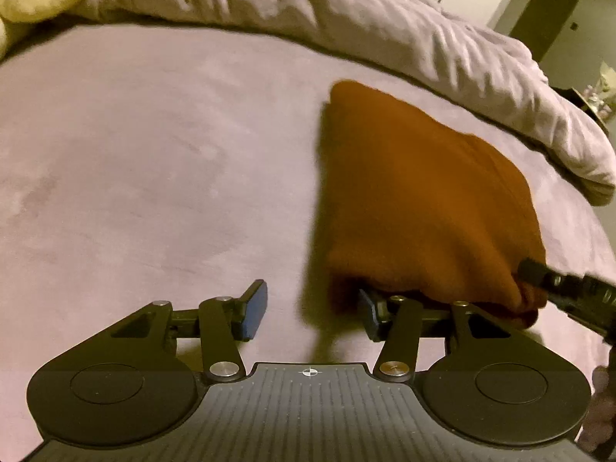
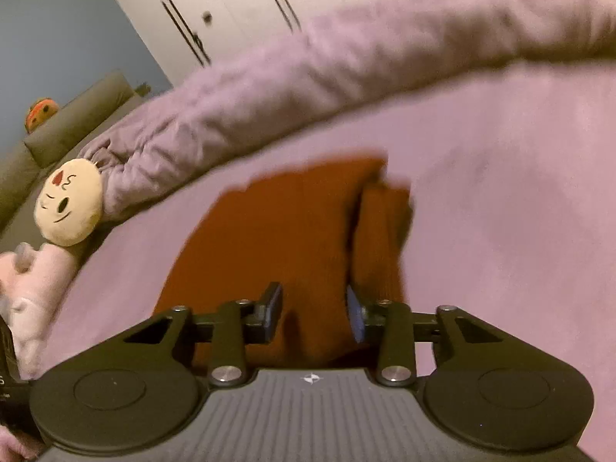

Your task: Fold small clothes

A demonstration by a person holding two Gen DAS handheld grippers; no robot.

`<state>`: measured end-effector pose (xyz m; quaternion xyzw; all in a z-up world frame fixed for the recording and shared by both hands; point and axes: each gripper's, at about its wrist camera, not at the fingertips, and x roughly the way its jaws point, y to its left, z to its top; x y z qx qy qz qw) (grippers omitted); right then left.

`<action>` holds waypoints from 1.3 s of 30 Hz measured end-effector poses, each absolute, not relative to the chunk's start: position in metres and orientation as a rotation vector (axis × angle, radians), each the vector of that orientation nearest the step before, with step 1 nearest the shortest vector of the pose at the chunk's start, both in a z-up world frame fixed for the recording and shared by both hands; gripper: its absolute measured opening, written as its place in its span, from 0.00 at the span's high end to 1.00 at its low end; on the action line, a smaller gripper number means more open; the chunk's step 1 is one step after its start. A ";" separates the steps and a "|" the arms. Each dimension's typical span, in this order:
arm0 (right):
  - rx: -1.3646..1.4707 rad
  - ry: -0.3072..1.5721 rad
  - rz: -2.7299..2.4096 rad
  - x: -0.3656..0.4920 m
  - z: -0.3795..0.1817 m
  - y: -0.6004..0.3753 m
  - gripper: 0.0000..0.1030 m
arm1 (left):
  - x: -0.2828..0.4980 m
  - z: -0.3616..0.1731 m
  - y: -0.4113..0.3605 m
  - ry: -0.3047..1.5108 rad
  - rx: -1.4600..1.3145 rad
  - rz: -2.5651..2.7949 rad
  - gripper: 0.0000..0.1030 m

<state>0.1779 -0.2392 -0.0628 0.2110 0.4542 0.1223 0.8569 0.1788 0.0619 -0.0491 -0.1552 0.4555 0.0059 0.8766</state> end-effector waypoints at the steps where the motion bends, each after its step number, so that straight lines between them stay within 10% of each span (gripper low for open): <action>1: 0.424 0.942 0.261 0.174 -0.065 -0.239 0.77 | 0.176 -0.046 0.064 0.947 -0.328 0.014 0.46; 39: -0.221 0.748 0.279 0.162 -0.073 -0.177 0.74 | 0.205 -0.042 0.031 0.962 -0.189 0.021 0.04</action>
